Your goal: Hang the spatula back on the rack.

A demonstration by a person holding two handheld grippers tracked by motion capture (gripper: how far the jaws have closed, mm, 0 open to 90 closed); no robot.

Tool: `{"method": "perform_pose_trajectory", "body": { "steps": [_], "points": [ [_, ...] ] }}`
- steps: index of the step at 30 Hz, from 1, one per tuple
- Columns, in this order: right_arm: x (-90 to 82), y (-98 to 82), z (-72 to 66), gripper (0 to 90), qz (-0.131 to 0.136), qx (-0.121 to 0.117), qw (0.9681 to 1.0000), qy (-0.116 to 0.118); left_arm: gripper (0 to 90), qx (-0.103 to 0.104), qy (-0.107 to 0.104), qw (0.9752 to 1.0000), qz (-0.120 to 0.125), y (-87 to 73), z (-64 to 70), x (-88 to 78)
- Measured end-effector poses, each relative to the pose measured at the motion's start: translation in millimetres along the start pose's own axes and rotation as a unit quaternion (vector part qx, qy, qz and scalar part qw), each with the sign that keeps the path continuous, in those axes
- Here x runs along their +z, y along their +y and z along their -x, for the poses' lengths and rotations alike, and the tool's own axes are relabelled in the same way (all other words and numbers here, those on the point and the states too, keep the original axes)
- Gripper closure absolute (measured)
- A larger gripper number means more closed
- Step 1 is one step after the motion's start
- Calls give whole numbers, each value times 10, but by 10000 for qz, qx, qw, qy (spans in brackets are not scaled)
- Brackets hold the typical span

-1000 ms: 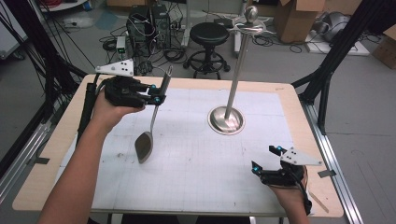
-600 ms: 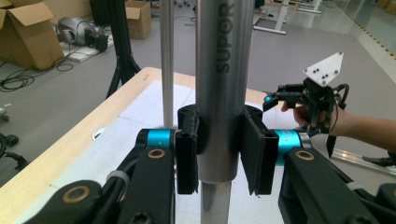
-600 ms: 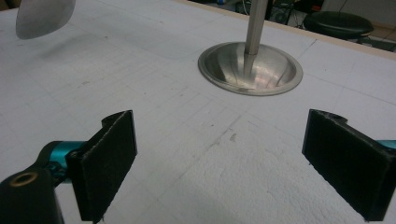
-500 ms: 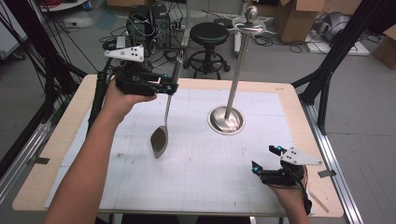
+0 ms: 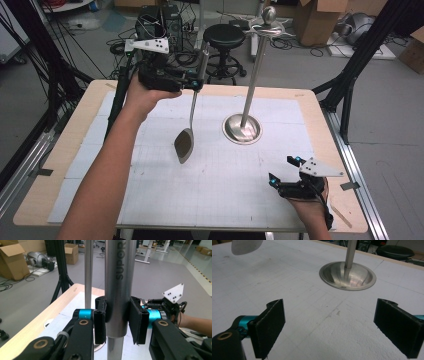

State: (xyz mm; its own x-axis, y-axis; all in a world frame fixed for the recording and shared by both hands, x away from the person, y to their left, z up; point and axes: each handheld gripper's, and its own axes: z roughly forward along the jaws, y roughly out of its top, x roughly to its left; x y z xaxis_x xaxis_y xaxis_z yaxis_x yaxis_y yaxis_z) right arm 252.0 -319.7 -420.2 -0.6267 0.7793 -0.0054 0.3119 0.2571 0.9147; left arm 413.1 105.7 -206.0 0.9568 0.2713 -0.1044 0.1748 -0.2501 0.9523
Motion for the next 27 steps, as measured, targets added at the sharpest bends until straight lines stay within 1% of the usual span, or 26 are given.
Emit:
{"method": "perform_pose_trajectory", "body": {
  "steps": [2,5,7,9,12,13,14,16,19,20,22,27],
  "points": [
    [-14,-4,2,86,20,23,10000,-13,690,-3,-33,10000,33,47,-5,34],
    [-40,-12,5,86,20,55,10000,-31,690,48,-80,9999,50,127,-15,85],
    [-47,-20,13,86,31,27,10000,-42,690,108,-110,9999,-1,192,-21,121],
    [-57,-25,12,86,18,63,10000,-49,690,134,-154,9998,-16,255,-25,170],
    [-72,-29,18,86,37,56,10000,-64,690,163,-215,9996,-27,339,-31,264],
    [-78,-31,13,86,23,92,9999,-70,690,164,-206,9996,-43,363,-41,293],
    [-81,-34,18,86,35,70,9999,-74,690,158,-207,9996,-48,385,-50,321],
    [-94,-43,17,86,38,71,9999,-85,690,182,-142,9997,-122,449,-78,384],
    [-104,-45,17,86,36,89,9999,-90,690,182,-133,9996,-153,475,-86,420],
    [-102,-46,28,86,53,70,9999,-88,690,172,-136,9995,-213,488,-93,459],
    [-93,-47,30,87,61,82,9999,-85,690,176,-131,9994,-261,493,-100,479],
    [-81,-42,18,86,17,90,9999,-60,690,168,-71,9990,-416,505,-144,596]
  ]
}}
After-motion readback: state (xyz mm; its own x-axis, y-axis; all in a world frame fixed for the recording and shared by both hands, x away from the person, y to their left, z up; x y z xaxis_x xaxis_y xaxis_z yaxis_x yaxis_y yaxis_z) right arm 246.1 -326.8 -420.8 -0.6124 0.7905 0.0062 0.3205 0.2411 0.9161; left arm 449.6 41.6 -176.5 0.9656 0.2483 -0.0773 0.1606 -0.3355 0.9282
